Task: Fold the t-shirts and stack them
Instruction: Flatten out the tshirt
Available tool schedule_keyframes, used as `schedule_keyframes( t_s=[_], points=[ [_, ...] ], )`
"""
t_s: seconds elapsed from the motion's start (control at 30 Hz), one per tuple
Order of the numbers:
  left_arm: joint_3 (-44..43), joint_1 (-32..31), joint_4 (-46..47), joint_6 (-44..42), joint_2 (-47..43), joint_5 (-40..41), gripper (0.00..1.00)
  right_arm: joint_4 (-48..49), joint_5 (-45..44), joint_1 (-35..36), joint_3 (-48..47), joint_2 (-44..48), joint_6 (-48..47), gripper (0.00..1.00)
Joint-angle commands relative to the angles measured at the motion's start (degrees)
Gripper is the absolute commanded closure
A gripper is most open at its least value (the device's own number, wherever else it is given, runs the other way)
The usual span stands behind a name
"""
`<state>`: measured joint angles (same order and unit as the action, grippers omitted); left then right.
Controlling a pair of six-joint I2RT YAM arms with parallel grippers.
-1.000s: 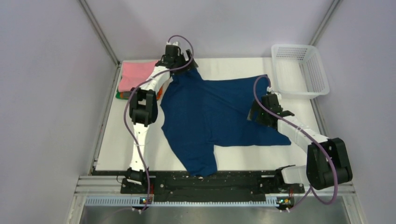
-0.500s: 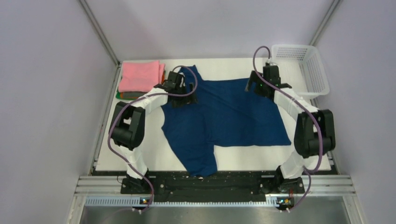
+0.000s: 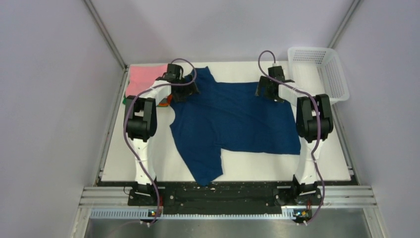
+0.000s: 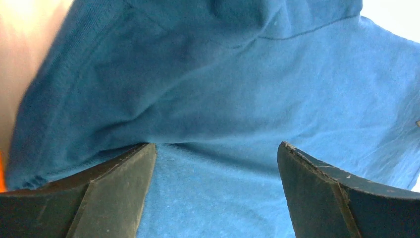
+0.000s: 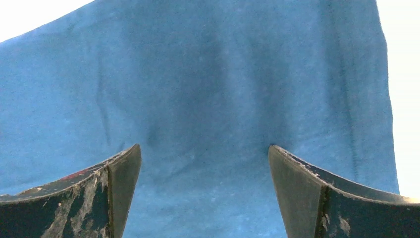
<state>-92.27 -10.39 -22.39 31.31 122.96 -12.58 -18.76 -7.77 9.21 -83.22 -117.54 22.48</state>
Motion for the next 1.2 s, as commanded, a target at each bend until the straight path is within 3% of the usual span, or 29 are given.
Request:
schedule_keyframes(
  t_s=[0.0,0.23,0.37,0.5,0.63,0.8,0.87,1.03,1.17],
  points=[
    [-4.21,3.09,-5.08,-2.23,6.21,2.27,0.02,-2.61,-3.57,-0.86,-4.07,-4.49,2.63,0.01],
    [-7.49,3.13,-6.26,-5.15,7.07,-3.68,0.02,-3.93,-5.40,-2.17,-7.60,-7.61,6.17,0.01],
    [-7.60,1.65,-7.11,-5.84,4.05,-4.36,0.01,-4.79,-0.79,-1.50,-11.17,-7.20,0.69,0.01],
    [-4.85,-2.90,-8.92,-6.53,-3.53,0.23,0.01,-5.86,-4.38,2.10,-10.45,-0.03,-3.54,0.01],
    [2.88,-7.96,-9.46,-5.60,-14.15,6.48,0.01,-4.32,-5.28,4.07,-1.81,11.87,-2.77,0.01],
    [15.71,-16.98,-15.04,-1.23,-28.03,18.69,0.01,0.14,-6.29,6.53,17.94,30.86,0.36,0.01],
    [22.06,-20.21,-17.55,2.14,-33.18,19.36,0.02,0.56,-8.90,6.37,26.88,37.77,2.48,0.01],
    [38.08,-32.12,-25.53,15.86,-45.20,21.83,0.04,1.33,-11.55,5.29,39.15,52.71,5.97,0.01],
    [43.12,-43.46,-31.12,25.57,-50.77,23.74,0.07,3.17,-10.27,4.77,44.36,58.89,6.08,0.01]
  ],
)
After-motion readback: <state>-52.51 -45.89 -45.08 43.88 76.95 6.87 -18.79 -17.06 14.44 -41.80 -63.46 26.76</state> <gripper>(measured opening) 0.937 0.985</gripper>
